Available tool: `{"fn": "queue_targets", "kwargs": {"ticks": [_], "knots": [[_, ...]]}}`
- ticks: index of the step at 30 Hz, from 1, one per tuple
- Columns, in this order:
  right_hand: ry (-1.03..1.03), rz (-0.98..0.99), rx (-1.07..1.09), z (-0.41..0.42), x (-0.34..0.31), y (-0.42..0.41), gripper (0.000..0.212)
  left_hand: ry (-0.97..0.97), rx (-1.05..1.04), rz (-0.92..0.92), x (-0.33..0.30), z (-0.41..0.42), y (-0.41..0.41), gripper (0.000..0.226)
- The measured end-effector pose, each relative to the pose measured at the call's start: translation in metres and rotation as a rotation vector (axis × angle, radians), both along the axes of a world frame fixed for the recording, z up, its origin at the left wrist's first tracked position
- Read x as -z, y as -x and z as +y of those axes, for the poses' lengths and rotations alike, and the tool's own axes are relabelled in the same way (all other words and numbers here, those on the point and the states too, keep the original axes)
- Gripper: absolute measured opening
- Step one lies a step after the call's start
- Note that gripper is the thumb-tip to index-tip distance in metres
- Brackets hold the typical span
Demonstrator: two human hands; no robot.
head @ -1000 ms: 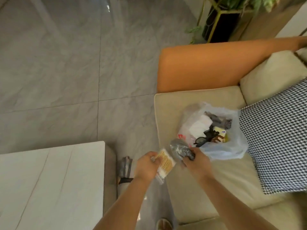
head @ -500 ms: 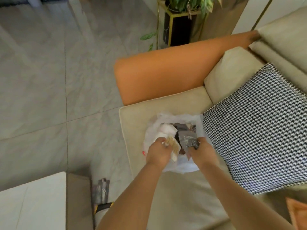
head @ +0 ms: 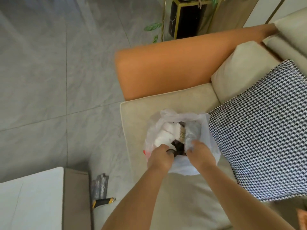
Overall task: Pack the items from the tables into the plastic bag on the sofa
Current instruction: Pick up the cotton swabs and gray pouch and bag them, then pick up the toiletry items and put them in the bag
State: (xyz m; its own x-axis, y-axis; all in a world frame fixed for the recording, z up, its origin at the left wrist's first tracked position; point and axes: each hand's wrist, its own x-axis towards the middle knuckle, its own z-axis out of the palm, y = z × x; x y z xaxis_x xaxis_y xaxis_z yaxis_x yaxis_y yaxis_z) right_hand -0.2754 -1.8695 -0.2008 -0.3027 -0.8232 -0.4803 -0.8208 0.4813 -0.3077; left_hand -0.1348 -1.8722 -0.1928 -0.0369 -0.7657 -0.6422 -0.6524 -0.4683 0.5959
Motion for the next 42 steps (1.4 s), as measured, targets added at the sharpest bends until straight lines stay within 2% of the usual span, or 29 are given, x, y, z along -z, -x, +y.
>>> {"fn": "queue_targets", "kwargs": {"ticks": [4,11,15,17,21,33,42], "knots": [[-0.051,-0.019,-0.096,0.018,0.009,-0.03,0.029,-0.053,0.026,-0.09,0.006,0.021,-0.039,0.029],[-0.163,0.055,-0.362,0.055,0.028,-0.103,0.039,-0.11,0.072,-0.273,0.015,0.077,-0.13,0.033],[-0.235,0.082,-0.521,0.08,0.033,-0.16,0.044,-0.159,0.03,-0.311,0.023,0.123,-0.189,0.035],[-0.265,0.062,-0.576,0.099,0.036,-0.193,0.057,-0.177,-0.016,-0.322,0.025,0.15,-0.218,0.036],[-0.238,0.04,-0.638,0.137,0.034,-0.255,0.037,-0.221,-0.133,-0.331,0.025,0.202,-0.273,0.037],[-0.2,-0.02,-0.994,0.256,0.028,-0.439,0.039,-0.303,-0.574,-0.286,0.03,0.364,-0.415,0.035],[-0.226,0.04,-1.319,0.345,0.039,-0.543,0.038,-0.389,-0.817,-0.232,0.052,0.471,-0.487,0.036]]}}
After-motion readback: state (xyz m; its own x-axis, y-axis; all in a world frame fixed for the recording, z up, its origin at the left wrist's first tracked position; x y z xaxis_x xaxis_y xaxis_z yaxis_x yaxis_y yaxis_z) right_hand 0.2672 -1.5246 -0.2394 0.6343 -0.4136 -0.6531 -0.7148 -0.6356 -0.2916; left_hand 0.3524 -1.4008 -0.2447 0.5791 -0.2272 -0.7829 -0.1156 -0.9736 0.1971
